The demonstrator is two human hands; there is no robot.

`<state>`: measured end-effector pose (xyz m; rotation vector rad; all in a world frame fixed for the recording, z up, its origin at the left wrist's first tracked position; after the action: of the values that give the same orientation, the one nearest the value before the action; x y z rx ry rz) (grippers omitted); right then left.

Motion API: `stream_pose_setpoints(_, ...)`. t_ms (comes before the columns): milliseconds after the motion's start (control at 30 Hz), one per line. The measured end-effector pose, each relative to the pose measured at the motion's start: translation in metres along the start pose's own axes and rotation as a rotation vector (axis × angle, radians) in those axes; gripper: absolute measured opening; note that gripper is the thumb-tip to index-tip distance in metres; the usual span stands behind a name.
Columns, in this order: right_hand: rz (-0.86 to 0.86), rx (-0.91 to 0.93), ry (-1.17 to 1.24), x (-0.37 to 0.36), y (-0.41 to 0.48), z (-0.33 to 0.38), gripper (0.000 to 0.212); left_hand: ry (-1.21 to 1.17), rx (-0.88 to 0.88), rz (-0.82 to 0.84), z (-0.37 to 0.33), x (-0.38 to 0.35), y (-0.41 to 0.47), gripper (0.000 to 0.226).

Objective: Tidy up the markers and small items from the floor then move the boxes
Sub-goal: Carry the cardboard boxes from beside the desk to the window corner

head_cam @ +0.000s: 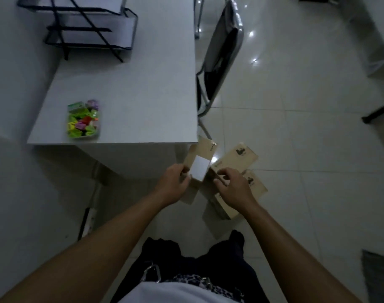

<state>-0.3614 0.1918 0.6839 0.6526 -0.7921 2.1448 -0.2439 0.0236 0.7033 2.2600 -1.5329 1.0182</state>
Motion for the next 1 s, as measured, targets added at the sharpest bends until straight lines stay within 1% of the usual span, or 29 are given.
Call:
stream_pose_setpoints(67,0.007,-0.046,-0.014,0.023,-0.001,-0.030,0.019,-0.025,0.021,0.022,-0.018,-0.032,0.011,0.024)
stream_pose_setpoints(133,0.035,-0.082,-0.036,0.049,0.000,-0.066,0.027,-0.043,0.052,0.034,-0.038,-0.067,0.023,0.024)
stream_pose_setpoints(233,0.115,-0.126,-0.057,0.090,0.004,-0.120,0.035,-0.063,0.099,0.044,-0.071,-0.121,0.039,0.026)
stream_pose_setpoints(333,0.166,-0.158,-0.072,0.121,0.018,-0.161,0.036,-0.100,0.174,0.061,-0.093,-0.165,0.050,0.028)
stream_pose_setpoints(500,0.231,-0.244,-0.087,0.146,0.046,-0.203,0.038,-0.188,0.311,0.086,-0.103,-0.209,0.051,0.027)
stream_pose_setpoints(633,0.273,-0.296,-0.138,0.145,0.076,-0.227,0.039,-0.258,0.415,0.121,-0.094,-0.228,0.061,0.028)
stream_pose_setpoints(767,0.298,-0.323,-0.152,0.119,0.121,-0.260,0.038,-0.306,0.518,0.147,-0.068,-0.254,0.088,0.031)
stream_pose_setpoints(833,0.316,-0.321,-0.137,0.103,0.143,-0.276,0.038,-0.307,0.558,0.119,-0.051,-0.271,0.101,0.031)
stream_pose_setpoints(900,0.324,-0.308,-0.116,0.080,0.172,-0.299,0.038,-0.328,0.620,0.058,-0.029,-0.295,0.119,0.035)
stream_pose_setpoints(1000,0.334,-0.299,-0.132,0.040,0.214,-0.345,0.044,-0.366,0.759,-0.020,0.006,-0.347,0.148,0.045)
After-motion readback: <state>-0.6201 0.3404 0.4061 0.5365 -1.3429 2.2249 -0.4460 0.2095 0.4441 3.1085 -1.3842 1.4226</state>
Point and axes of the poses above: each hand's wrist, its own y-axis towards the middle knuckle, its own x-axis out of the back of the hand, z = x × y, the point moved 1 cm from there along y, towards the middle knuckle, and after that the axes turned 4 degrees about -x, right-handed, at the moved point
